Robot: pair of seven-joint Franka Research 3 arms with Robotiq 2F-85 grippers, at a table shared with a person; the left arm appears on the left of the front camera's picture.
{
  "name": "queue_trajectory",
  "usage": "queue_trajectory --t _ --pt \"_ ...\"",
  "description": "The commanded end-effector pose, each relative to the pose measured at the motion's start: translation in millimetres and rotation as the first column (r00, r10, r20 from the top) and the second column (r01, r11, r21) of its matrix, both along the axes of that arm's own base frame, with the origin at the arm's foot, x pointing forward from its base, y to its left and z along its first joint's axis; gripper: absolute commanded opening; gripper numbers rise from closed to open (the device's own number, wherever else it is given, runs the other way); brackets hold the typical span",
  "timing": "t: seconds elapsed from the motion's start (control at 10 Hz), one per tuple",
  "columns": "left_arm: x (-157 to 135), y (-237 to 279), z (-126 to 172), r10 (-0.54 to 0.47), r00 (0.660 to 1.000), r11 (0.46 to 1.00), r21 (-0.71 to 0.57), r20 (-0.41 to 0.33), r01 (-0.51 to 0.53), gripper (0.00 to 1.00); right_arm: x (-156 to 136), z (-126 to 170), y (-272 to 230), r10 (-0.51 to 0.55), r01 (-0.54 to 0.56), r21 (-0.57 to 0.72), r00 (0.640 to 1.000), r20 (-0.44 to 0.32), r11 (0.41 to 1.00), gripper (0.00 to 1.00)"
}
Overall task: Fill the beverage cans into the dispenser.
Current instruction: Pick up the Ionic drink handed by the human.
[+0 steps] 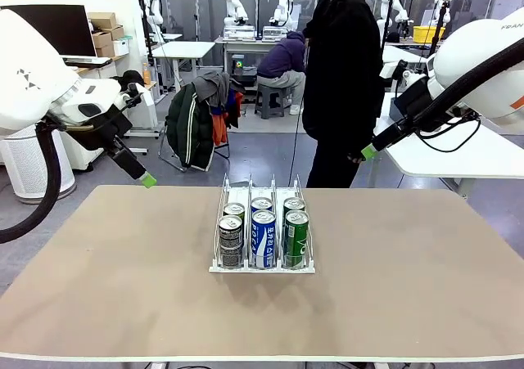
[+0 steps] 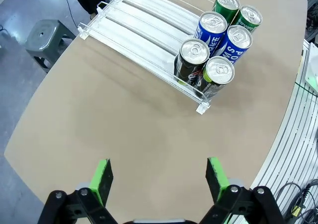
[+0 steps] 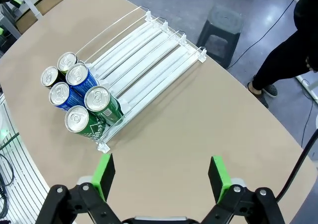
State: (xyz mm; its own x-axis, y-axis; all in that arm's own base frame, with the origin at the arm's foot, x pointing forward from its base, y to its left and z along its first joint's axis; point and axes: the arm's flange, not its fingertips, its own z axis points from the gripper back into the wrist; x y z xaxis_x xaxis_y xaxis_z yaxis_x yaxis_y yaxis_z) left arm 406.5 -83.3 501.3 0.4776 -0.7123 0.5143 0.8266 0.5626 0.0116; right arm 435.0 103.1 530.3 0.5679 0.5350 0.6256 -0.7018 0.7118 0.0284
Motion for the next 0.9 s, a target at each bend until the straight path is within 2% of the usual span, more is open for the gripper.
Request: queue_trajectory --t 0.0,0.1,0.2,0.3,0.4,0.5,0.6,0.7,0.8 --pt "0 0 0 -0.001 1.000 1.000 0.000 0.000 0.001 1.00 0 0 0 0.001 -0.001 0.001 1.000 -0.001 1.000 1.00" --pt "-4 2 12 -0.016 0.998 1.000 -0.025 -0.059 0.015 1.00 -8 17 -8 0.017 -0.016 0.017 1.000 -0.020 1.000 1.00" --pt "-7 7 27 -0.052 0.998 0.998 -0.026 -0.043 0.051 1.00 -11 31 -16 0.051 -0.051 0.001 0.999 0.018 0.999 1.00" --pt "-9 14 45 -0.116 0.993 0.992 -0.048 -0.034 0.114 1.00 -10 51 -27 0.044 -0.044 0.034 0.999 -0.004 0.998 1.00" --pt "-12 23 61 -0.162 0.987 0.985 -0.061 0.016 0.163 1.00 -7 70 -38 0.018 -0.018 0.040 1.000 -0.009 0.999 1.00" --pt "-16 27 77 -0.153 0.988 0.988 -0.030 0.031 0.154 1.00 -5 89 -47 0.008 -0.007 0.061 1.000 -0.020 0.998 1.00" --pt "-20 28 90 -0.149 0.987 0.988 -0.021 0.058 0.151 1.00 -5 103 -51 -0.017 0.016 0.059 1.000 0.009 0.998 1.00" --pt "-21 29 99 -0.141 0.987 0.990 -0.017 0.081 0.143 1.00 -5 116 -54 -0.017 0.017 0.016 1.000 -0.007 1.000 1.00" --pt "-26 31 106 -0.127 0.986 0.992 -0.016 0.108 0.129 1.00 -6 128 -58 -0.016 0.016 0.032 1.000 -0.001 0.999 1.00"
